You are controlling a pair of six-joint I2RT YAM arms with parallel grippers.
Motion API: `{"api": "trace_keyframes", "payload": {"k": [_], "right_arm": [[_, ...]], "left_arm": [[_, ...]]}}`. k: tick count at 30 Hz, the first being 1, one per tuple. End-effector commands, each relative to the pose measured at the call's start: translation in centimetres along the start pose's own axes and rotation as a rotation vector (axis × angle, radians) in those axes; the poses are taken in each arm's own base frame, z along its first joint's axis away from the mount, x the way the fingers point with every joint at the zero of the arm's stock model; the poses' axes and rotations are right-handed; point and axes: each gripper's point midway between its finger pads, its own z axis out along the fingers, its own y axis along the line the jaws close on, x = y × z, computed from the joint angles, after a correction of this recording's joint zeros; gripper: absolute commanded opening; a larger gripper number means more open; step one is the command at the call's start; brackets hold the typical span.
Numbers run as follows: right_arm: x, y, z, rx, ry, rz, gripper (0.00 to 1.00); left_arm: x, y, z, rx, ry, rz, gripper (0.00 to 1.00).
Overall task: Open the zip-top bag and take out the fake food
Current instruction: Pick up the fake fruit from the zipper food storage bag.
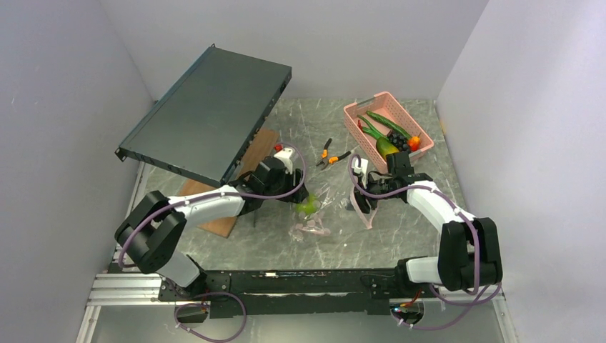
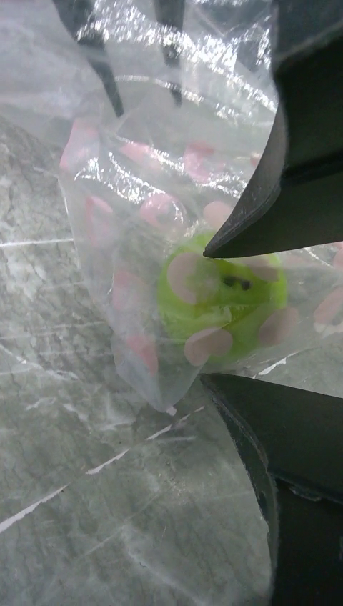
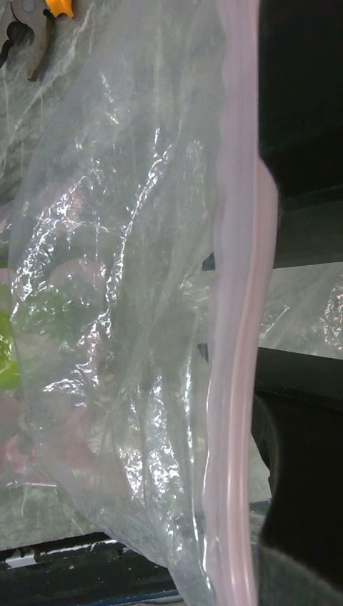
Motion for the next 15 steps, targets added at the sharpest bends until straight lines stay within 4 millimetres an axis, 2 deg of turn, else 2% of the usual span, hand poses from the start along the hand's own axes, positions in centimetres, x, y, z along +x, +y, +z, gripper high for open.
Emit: {"api": "trace_keyframes", "payload": {"k": [1, 5, 10, 15], "right_arm": [[-1.4, -0.7, -0.2, 0.01, -0.016, -0.03, 0.43], [-1.2, -0.7, -0.1, 0.006, -0.013, -0.024, 0.43], [-1.2, -0.7, 0.1, 0.004, -0.007, -0.015, 0.43], [-1.1, -0.6, 0.2, -0.009, -0.002, -0.013, 0.45]], "left_arm": [[-1.7, -0.4, 0.9, 0.029, -0.03, -0.026, 0.63], [-0.5, -0.6, 1.7, 0.08, 0.005, -0.041, 0.52], [0.3, -1.6, 1.8, 0.168, 0.024, -0.051, 0.23], [0.7, -2.6, 1.5, 0.239, 0.022, -0.074, 0.07]]}}
